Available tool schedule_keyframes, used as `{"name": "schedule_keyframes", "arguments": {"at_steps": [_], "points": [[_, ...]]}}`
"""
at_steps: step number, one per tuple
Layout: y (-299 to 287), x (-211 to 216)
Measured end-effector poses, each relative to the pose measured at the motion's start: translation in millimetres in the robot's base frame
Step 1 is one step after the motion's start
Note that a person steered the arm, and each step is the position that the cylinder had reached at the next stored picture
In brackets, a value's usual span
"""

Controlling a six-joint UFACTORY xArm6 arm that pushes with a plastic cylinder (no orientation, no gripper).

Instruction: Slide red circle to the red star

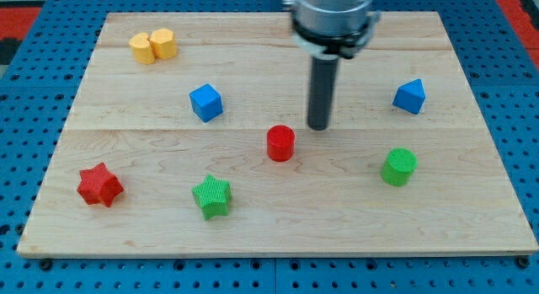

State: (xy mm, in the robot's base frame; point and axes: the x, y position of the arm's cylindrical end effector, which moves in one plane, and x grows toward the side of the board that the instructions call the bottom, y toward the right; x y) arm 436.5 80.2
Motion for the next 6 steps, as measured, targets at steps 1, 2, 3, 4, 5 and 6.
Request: {"name": "schedule_keyframes", "arguments": {"at_steps": [1, 2, 3, 4, 5, 6], "points": [[-14.3, 30.4], [-87.6, 42.5], [-165.8, 47.5], [-218.8, 69.6], [-183.5, 57.1], [-195.7, 50.7]]}}
